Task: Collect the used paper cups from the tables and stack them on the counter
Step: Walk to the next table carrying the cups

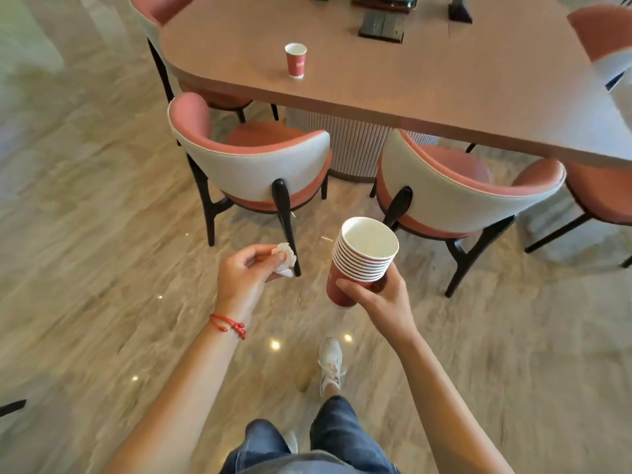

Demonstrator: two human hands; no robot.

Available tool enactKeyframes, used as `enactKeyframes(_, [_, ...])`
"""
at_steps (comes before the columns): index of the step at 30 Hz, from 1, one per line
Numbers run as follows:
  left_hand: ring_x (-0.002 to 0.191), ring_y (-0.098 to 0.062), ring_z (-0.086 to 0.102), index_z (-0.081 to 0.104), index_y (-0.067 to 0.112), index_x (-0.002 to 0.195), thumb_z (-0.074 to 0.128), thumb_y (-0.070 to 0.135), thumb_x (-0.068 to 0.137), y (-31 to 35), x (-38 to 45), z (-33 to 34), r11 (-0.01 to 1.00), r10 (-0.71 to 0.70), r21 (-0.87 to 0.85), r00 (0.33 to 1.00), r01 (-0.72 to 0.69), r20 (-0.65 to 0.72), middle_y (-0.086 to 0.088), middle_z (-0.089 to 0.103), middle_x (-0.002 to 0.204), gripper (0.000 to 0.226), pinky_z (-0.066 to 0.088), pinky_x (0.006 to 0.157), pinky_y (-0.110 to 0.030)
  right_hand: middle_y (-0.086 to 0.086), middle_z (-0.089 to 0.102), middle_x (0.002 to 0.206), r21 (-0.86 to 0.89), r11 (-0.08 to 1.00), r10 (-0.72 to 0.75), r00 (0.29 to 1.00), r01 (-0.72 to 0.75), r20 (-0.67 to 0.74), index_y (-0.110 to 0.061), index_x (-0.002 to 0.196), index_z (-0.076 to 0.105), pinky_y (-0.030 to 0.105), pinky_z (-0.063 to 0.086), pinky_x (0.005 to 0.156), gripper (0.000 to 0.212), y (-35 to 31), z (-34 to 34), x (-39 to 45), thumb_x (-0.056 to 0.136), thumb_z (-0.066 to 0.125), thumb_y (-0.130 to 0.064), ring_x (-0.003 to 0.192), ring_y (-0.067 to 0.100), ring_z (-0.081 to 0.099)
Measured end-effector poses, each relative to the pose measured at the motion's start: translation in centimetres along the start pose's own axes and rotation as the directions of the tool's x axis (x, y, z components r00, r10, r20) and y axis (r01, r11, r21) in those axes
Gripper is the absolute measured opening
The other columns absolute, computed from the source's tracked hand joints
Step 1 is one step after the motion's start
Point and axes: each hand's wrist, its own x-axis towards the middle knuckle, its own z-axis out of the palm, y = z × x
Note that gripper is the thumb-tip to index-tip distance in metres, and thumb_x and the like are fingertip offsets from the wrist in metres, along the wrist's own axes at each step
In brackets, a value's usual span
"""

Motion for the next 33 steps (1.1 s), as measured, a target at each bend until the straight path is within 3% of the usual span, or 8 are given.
enactKeyframes(3, [0.069,-0.007,0.07,0.071,0.02,0.075,0.071,0.004,0.076,0.8,5.2,3.1,0.999,0.035,0.006,0.999,-0.035,-0.029,0.009,0.074,0.07,0.015,0.055,0.061,-0.018,-0.005,0.064,0.115,0.012,1.0,-0.027,1.0,0.027,0.011,-0.018,0.129,0.049,0.022,0.053,0.085,0.076,-0.1,-1.2,6.3,0.063,0.081,-0.034,0.107,0.007,0.061])
enactKeyframes(7, [0.079,-0.021,0.071,0.074,0.02,0.075,0.074,0.007,0.074,2.7,11.2,6.5,1.0,0.028,-0.007,0.997,-0.029,-0.069,0.0,0.075,0.076,0.013,0.056,0.075,-0.034,-0.01,0.066,0.112,0.014,0.999,-0.044,0.999,0.044,0.019,-0.021,0.128,0.05,0.017,0.052,0.082,0.075,-1.7,-2.8,14.3,0.062,0.082,-0.037,0.105,0.004,0.061])
enactKeyframes(13, [0.074,-0.02,0.071,0.074,0.02,0.074,0.073,0.008,0.075,4.5,19.0,9.1,0.999,0.02,-0.038,0.995,-0.024,-0.101,-0.002,0.075,0.073,0.013,0.057,0.072,-0.035,-0.007,0.065,0.113,0.02,0.998,-0.054,0.996,0.053,0.066,-0.018,0.128,0.049,0.014,0.05,0.082,0.076,-3.6,-2.9,23.9,0.062,0.081,-0.037,0.105,0.004,0.061])
enactKeyframes(16, [0.073,-0.015,0.069,0.072,0.007,0.085,0.072,0.005,0.075,4.8,23.4,9.8,0.999,0.003,-0.053,0.993,-0.01,-0.12,-0.001,0.074,0.073,0.009,0.057,0.068,-0.029,-0.006,0.065,0.114,0.012,0.998,-0.057,0.995,0.056,0.085,-0.018,0.128,0.049,0.013,0.05,0.08,0.075,-4.0,-2.0,28.4,0.062,0.08,-0.037,0.104,0.004,0.061])
enactKeyframes(19, [0.069,-0.007,0.067,0.072,0.015,0.079,0.073,0.004,0.075,5.3,28.4,10.2,0.999,0.012,-0.03,0.989,-0.017,-0.147,0.008,0.073,0.067,0.011,0.054,0.062,-0.018,-0.006,0.065,0.114,0.01,0.998,-0.064,0.995,0.063,0.078,-0.018,0.126,0.05,0.015,0.051,0.08,0.074,-4.3,-0.6,33.2,0.061,0.08,-0.039,0.104,0.005,0.061])
enactKeyframes(24, [0.076,-0.015,0.069,0.071,0.018,0.076,0.072,0.004,0.076,7.1,37.6,9.9,0.999,0.029,-0.012,0.991,-0.031,-0.134,0.002,0.073,0.073,0.014,0.056,0.072,-0.028,-0.005,0.066,0.11,0.017,0.998,-0.056,0.997,0.055,0.053,-0.017,0.122,0.053,0.015,0.051,0.076,0.07,-5.1,2.8,41.8,0.06,0.081,-0.035,0.101,0.006,0.063])
enactKeyframes(27, [0.067,-0.01,0.069,0.072,0.012,0.079,0.07,0.001,0.077,8.6,42.6,9.6,0.997,0.028,-0.065,0.994,-0.035,-0.102,0.003,0.074,0.068,0.011,0.055,0.059,-0.02,-0.007,0.069,0.105,0.017,0.999,-0.048,0.998,0.047,0.037,-0.016,0.118,0.056,0.014,0.05,0.074,0.066,-6.1,4.9,46.7,0.059,0.082,-0.033,0.097,0.005,0.065])
enactKeyframes(33, [0.065,-0.007,0.069,0.071,0.014,0.078,0.069,0.0,0.078,10.9,51.0,9.9,0.998,0.021,-0.065,0.996,-0.027,-0.087,0.007,0.073,0.066,0.014,0.054,0.057,-0.017,-0.01,0.069,0.103,0.041,0.998,-0.052,0.998,0.051,0.027,-0.02,0.117,0.055,0.016,0.051,0.076,0.062,-8.2,7.5,54.6,0.061,0.083,-0.029,0.097,0.005,0.065])
